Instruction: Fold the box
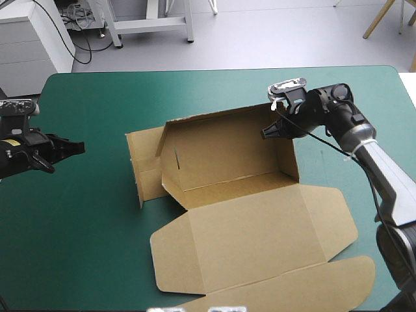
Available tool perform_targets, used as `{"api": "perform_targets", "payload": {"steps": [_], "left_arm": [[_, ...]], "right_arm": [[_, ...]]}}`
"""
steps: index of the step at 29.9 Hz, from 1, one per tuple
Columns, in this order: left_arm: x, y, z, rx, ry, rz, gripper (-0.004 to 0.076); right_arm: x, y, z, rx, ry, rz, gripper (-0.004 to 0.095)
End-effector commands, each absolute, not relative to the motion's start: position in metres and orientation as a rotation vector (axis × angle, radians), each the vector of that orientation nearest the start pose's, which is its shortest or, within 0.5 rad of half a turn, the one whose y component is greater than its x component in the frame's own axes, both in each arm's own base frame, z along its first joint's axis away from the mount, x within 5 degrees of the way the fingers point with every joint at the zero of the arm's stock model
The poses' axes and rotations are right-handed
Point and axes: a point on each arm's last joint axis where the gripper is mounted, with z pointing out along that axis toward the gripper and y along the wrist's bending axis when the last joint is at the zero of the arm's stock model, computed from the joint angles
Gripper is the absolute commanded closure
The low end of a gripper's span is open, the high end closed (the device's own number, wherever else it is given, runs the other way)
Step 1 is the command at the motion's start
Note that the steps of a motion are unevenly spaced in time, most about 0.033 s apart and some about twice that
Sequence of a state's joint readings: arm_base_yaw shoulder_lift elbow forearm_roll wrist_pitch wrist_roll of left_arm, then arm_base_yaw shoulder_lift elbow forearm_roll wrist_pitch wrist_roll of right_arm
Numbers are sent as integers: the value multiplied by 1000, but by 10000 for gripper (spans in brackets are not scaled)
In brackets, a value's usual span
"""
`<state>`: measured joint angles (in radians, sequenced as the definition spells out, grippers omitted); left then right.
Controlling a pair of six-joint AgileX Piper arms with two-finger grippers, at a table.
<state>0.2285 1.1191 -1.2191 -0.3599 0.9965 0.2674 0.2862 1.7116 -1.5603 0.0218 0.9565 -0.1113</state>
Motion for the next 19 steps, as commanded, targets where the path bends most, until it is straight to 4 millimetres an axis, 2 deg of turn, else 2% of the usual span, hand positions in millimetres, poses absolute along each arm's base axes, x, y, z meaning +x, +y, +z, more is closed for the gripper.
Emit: {"api": "perform_targets", "payload": {"steps": [1,6,12,15,19], "left_arm": [[214,20,418,-60,2210,-224,711],[213,21,416,-52,2233,-217,711],[213,21,416,-49,2239,-203,711],[213,23,415,-41,2246,-173,713],[212,25,414,-34,2253,-135,714]], "right_arm": [[380,111,331,-506,2441,74,901],[395,118,315,-492,2466,116,732],[393,118,313,-494,2497,126,394],[385,115,327,-506,2506,108,273],[366,106,361,-514,2461,62,246]]}}
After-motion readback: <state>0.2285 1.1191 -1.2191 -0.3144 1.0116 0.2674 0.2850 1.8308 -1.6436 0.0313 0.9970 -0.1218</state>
